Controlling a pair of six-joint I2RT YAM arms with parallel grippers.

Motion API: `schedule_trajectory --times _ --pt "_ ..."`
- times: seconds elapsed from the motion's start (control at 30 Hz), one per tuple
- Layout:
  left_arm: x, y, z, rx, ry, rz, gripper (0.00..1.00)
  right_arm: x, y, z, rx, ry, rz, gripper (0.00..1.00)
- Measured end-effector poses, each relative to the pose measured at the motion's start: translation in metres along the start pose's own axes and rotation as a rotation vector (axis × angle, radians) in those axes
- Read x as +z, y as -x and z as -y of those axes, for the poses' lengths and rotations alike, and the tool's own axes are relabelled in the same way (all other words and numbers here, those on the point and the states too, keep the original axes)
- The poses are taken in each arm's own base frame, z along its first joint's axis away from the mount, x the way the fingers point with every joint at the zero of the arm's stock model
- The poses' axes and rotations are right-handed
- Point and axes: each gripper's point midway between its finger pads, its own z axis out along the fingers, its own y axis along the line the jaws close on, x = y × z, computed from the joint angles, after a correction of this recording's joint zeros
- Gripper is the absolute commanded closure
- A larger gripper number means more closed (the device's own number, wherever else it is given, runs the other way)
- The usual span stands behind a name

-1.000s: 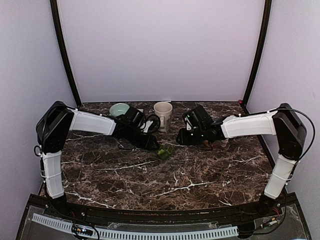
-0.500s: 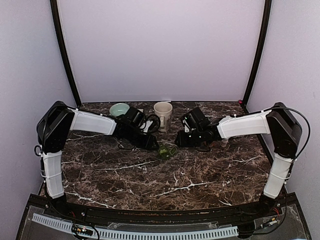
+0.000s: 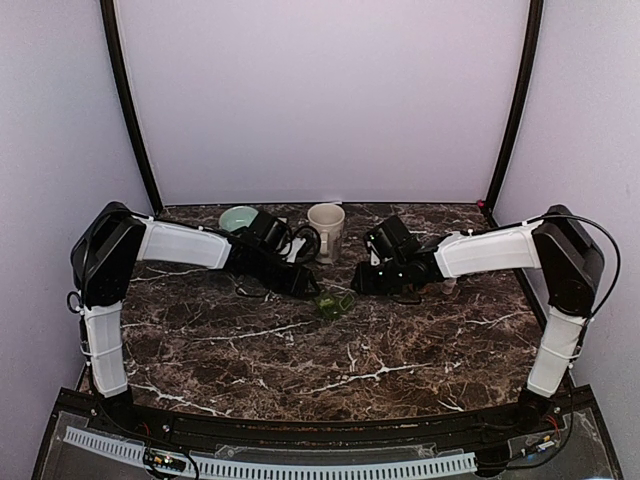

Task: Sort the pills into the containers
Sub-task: Adjust the pill container at the center of the board, then hold the pill container at the center of the board.

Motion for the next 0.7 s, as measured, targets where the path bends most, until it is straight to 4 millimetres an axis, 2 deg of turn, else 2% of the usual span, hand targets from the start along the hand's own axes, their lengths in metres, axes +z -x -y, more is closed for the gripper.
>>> schedule_trajectory --times 0.43,0.7 --pt "0.001 0.002 0.006 0.001 -0.035 -0.003 0.47 0.002 -0.006 0.008 0.012 -0.026 -0.005 0.63" --pt "0.008 -0.005 0.005 -0.007 -0.039 -0.031 0.45 0.003 -0.010 0.010 0.015 -0.028 -0.017 0.63"
